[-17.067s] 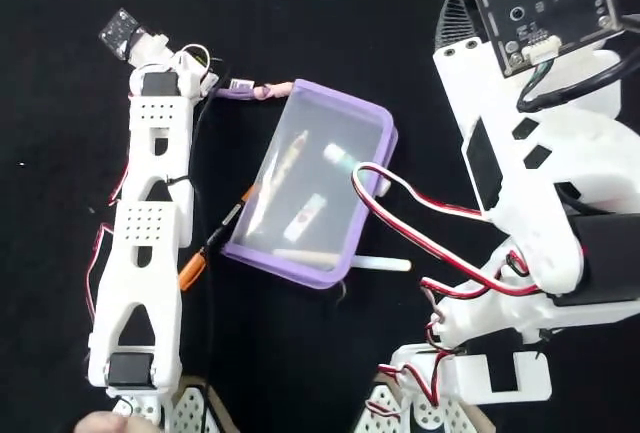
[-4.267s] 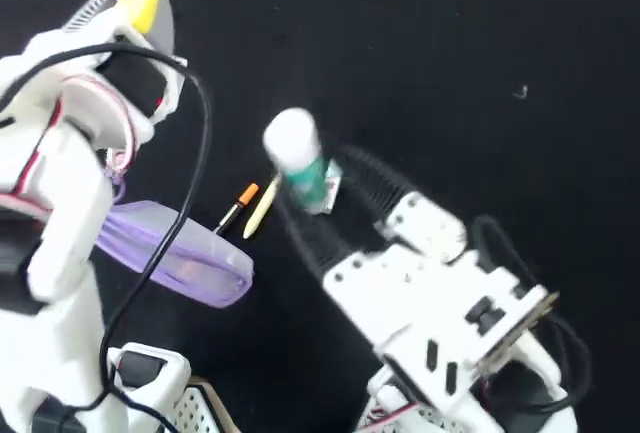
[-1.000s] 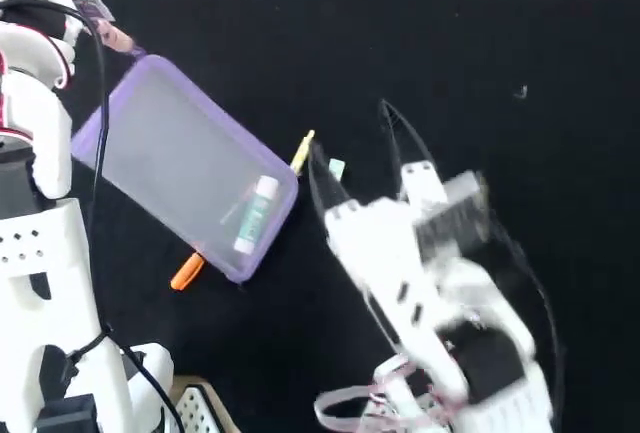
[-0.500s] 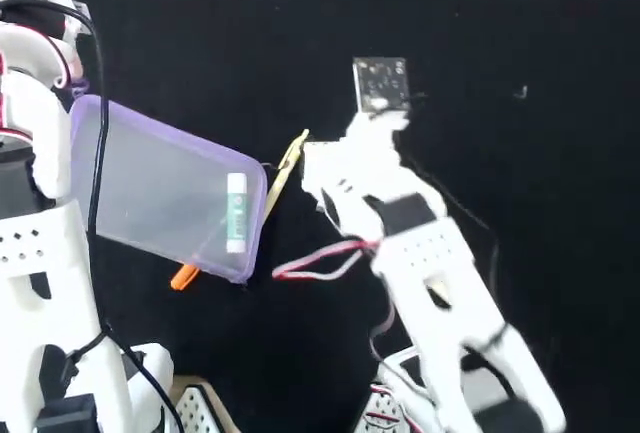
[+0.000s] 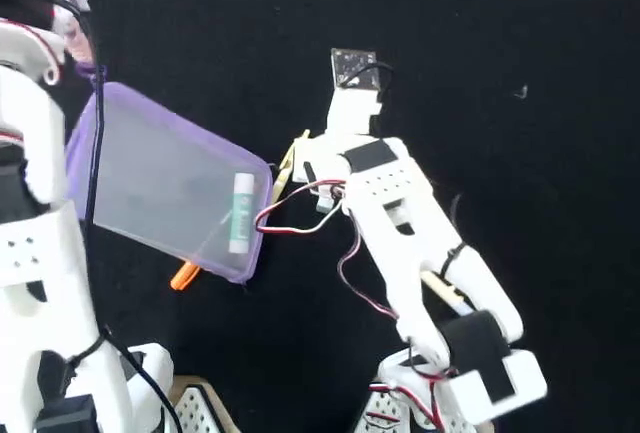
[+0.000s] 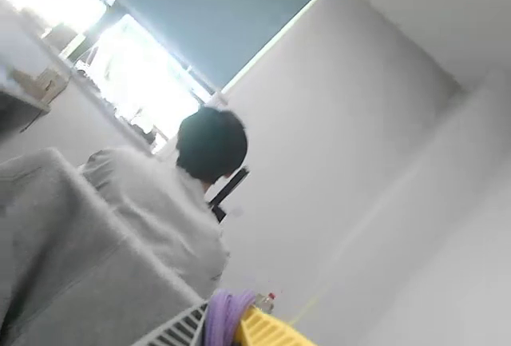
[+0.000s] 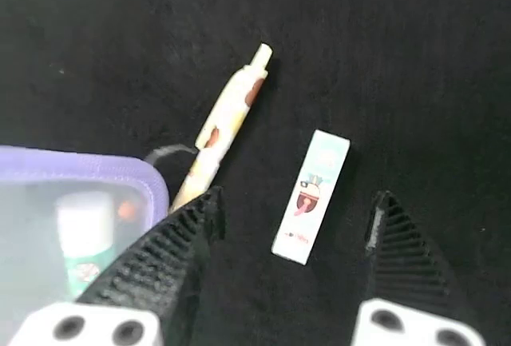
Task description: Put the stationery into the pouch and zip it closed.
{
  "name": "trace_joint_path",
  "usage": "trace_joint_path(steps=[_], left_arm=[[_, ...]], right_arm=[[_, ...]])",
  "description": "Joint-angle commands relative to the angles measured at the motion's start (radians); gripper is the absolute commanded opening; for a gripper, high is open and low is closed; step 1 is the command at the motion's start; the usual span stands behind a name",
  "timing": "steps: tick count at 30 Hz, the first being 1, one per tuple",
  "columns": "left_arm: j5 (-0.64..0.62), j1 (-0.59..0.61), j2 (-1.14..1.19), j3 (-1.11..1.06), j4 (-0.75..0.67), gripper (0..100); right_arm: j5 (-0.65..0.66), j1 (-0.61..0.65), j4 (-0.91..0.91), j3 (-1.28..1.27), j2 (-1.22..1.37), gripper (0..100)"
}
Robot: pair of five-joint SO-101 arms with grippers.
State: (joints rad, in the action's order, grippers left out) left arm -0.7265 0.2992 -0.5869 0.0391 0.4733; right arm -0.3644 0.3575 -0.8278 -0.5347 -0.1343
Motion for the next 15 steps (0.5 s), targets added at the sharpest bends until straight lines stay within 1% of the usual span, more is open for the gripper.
trace_joint_path(steps=[1, 8, 13, 15], left_arm=[[0.072, 0.001, -0.017, 0.203, -0.025, 3], [0.178, 0.001, -0.009, 0.380, -0.023, 3], [0.187, 0.002, -0.014, 0.394, -0.020, 3], [0.187, 0.002, -0.011, 0.390, 0.029, 3]], right_arm=[[-0.011, -0.011, -0.002, 0.059, 0.024, 27.9], [-0.011, -0.017, 0.035, 0.070, 0.134, 27.9], [-0.008, -0.041, 0.032, 0.131, 0.232, 27.9], [-0.008, -0.057, 0.025, 0.165, 0.274, 27.9]])
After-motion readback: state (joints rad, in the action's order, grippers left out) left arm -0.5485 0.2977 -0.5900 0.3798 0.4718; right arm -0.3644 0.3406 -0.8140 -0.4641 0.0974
